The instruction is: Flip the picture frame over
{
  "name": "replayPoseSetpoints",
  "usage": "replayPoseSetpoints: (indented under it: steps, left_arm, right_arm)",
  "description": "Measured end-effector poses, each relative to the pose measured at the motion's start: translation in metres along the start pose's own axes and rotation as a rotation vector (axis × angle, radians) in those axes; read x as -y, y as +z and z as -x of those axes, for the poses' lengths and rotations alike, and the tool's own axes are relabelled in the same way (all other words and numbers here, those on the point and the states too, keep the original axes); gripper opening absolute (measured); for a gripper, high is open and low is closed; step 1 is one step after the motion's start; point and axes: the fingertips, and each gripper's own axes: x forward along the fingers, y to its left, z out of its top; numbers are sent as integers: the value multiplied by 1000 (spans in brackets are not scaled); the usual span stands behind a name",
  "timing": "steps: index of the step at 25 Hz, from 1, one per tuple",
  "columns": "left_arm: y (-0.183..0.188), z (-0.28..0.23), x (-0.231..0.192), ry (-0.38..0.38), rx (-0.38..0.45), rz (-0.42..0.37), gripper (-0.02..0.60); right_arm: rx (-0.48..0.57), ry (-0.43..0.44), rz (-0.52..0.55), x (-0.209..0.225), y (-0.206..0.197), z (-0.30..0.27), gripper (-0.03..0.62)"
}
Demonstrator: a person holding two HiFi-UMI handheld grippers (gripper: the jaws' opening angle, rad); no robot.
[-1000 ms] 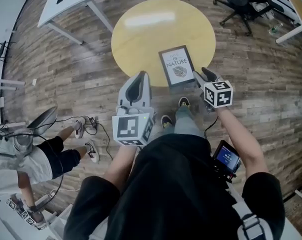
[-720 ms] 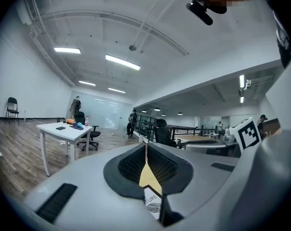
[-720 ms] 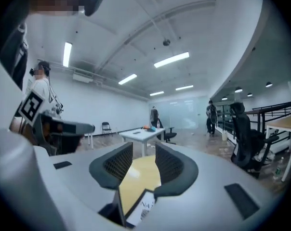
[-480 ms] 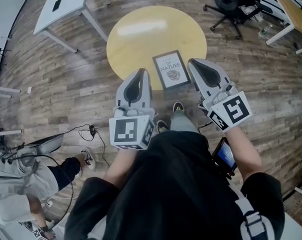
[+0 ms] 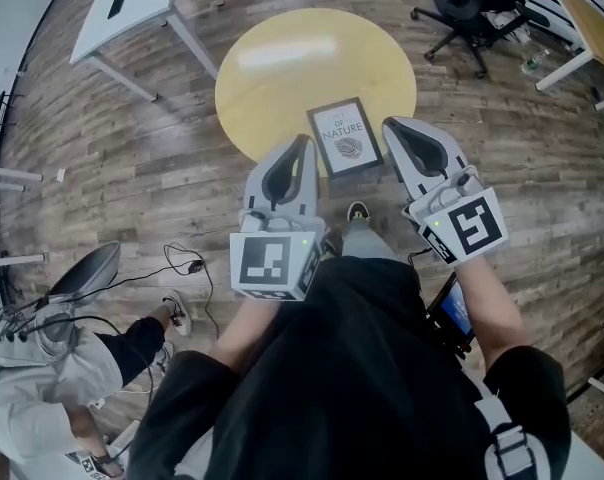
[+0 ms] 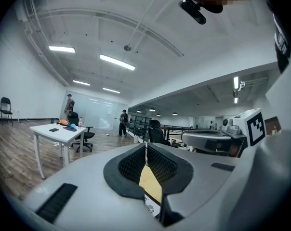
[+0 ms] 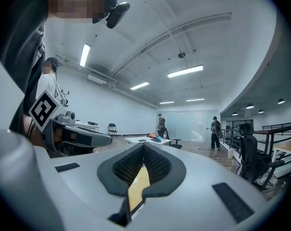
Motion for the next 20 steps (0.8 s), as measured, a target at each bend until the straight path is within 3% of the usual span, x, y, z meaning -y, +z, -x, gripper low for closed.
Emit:
replayPoseSetpoints:
  steps: [20]
  left_arm:
    - [0, 1, 11, -25, -16, 4, 29]
  right_arm:
    - [-10, 1, 13, 1, 3, 7, 18]
